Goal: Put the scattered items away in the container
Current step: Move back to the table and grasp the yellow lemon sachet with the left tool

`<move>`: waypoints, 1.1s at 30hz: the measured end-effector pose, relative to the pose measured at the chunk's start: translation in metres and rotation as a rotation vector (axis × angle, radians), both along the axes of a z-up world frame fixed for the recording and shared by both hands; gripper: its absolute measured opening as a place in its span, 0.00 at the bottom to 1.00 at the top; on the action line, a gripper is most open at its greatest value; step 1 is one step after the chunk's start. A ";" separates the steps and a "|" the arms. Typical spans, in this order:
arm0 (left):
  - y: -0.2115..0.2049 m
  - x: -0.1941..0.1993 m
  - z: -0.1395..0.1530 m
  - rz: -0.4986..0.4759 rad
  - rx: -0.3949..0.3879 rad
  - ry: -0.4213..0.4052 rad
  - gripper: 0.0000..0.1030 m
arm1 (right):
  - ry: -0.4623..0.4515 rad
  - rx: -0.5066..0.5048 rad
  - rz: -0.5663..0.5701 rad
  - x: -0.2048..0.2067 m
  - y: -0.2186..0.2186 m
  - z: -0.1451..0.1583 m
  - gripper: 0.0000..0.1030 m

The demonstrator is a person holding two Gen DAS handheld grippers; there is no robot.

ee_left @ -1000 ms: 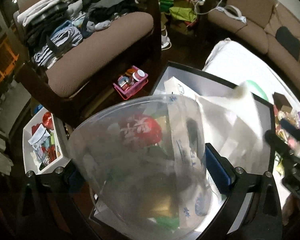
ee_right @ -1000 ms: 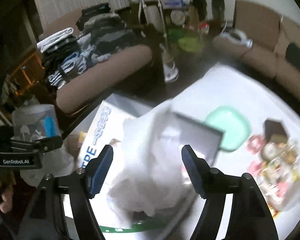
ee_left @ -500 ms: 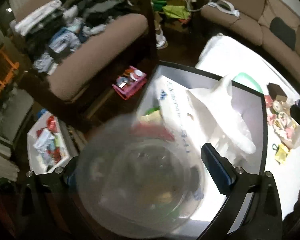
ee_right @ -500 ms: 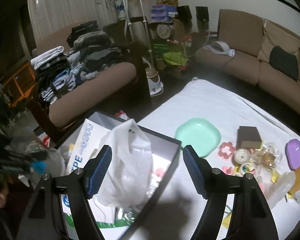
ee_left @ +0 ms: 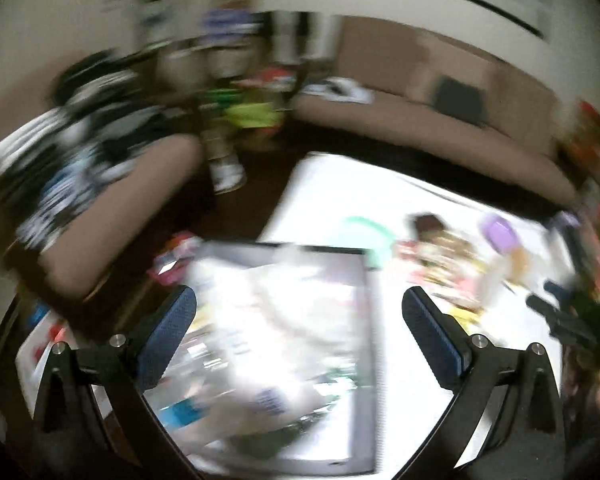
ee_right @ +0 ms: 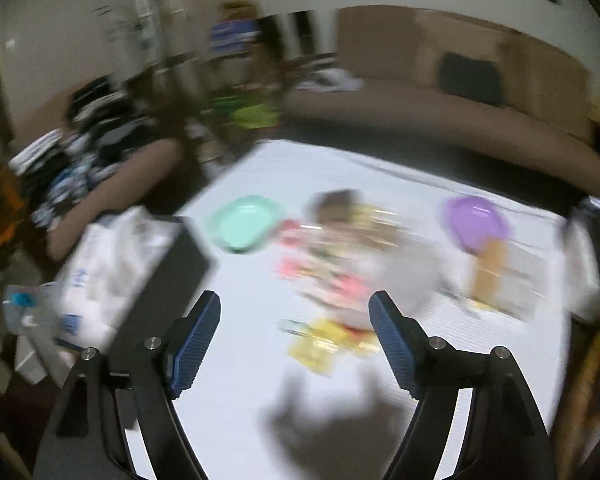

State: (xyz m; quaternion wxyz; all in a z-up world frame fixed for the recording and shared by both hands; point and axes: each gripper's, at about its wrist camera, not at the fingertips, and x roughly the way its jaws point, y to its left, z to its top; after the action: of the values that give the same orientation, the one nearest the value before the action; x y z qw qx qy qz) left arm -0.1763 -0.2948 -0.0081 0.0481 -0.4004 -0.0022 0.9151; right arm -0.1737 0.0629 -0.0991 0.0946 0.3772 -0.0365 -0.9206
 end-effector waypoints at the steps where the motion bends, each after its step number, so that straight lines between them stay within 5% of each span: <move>1: 0.022 -0.009 -0.005 -0.064 0.009 -0.009 1.00 | -0.004 -0.012 -0.044 0.008 0.023 -0.001 0.79; 6: 0.129 -0.049 -0.051 -0.318 0.115 -0.131 1.00 | -0.044 -0.141 -0.232 0.037 0.113 -0.020 0.80; 9: 0.196 -0.060 -0.102 -0.398 0.091 -0.213 1.00 | -0.062 -0.180 -0.292 0.051 0.145 -0.035 0.80; 13: 0.254 -0.068 -0.193 -0.436 -0.022 -0.365 1.00 | -0.116 -0.187 -0.325 0.055 0.170 -0.059 0.80; 18: 0.273 -0.089 -0.260 -0.341 -0.115 -0.490 0.97 | -0.167 -0.160 -0.321 0.051 0.179 -0.071 0.80; 21: 0.279 -0.094 -0.268 -0.333 -0.172 -0.446 0.97 | -0.186 -0.177 -0.302 0.051 0.179 -0.078 0.80; 25: 0.279 -0.104 -0.272 -0.318 -0.103 -0.424 0.96 | -0.195 -0.177 -0.274 0.052 0.171 -0.079 0.80; 31: 0.275 -0.113 -0.281 -0.311 -0.021 -0.447 0.70 | -0.177 -0.178 -0.254 0.054 0.167 -0.074 0.80; 33: 0.276 -0.113 -0.278 -0.337 -0.010 -0.442 0.49 | -0.181 -0.185 -0.259 0.054 0.168 -0.075 0.80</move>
State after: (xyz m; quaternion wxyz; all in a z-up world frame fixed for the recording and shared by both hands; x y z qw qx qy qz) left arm -0.2896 -0.0191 -0.2859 0.1960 -0.5853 0.0584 0.7846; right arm -0.1201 0.2305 -0.1736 0.0057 0.4402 -0.1777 -0.8801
